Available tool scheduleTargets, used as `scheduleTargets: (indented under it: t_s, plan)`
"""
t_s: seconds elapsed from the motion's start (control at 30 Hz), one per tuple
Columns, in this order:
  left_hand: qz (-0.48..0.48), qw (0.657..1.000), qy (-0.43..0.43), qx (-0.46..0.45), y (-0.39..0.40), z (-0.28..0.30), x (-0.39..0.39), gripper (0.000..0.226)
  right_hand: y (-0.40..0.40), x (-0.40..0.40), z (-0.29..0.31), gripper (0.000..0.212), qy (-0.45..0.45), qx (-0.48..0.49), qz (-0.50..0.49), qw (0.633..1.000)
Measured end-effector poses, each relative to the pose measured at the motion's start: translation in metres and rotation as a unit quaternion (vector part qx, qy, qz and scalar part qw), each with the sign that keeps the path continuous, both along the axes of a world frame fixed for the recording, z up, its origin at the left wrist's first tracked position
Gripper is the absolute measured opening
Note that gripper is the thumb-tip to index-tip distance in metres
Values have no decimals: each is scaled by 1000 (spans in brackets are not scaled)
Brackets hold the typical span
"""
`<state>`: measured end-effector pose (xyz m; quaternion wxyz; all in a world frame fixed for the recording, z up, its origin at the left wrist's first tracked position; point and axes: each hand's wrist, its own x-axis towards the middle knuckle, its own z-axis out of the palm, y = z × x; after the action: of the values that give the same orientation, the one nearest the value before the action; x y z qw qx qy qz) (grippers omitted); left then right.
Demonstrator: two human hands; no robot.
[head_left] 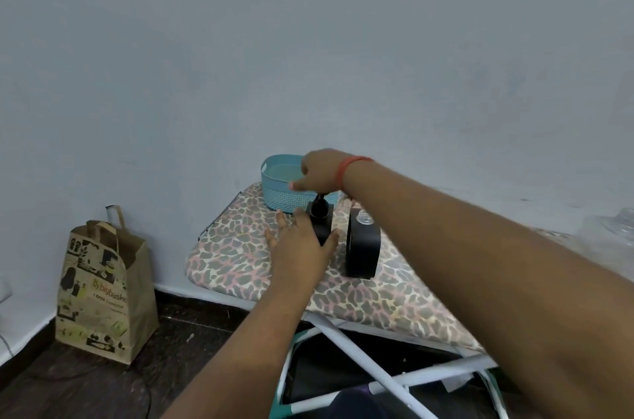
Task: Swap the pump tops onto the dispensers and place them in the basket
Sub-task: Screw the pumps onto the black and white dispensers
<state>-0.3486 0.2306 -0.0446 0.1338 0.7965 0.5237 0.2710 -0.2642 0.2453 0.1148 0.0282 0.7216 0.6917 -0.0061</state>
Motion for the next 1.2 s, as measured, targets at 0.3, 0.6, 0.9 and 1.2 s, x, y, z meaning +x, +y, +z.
scheduleTargets:
  t_s: [0.3,0.6,0.9,1.2]
  plan:
    - [-1,1000,4,6,0,0,0,91,-20,62,-37,43,231,-16,-9,973]
    - [6,1000,0,15,1,-3,2,89,-10,48,-56,39,223,39,-8,974]
    - [11,1000,-21,18,4,-8,5,81,-15,35,-56,35,176,66,-53,981]
    - [11,999,28,-15,-2,8,3,105,-29,34,-63,49,184,118,-87,972]
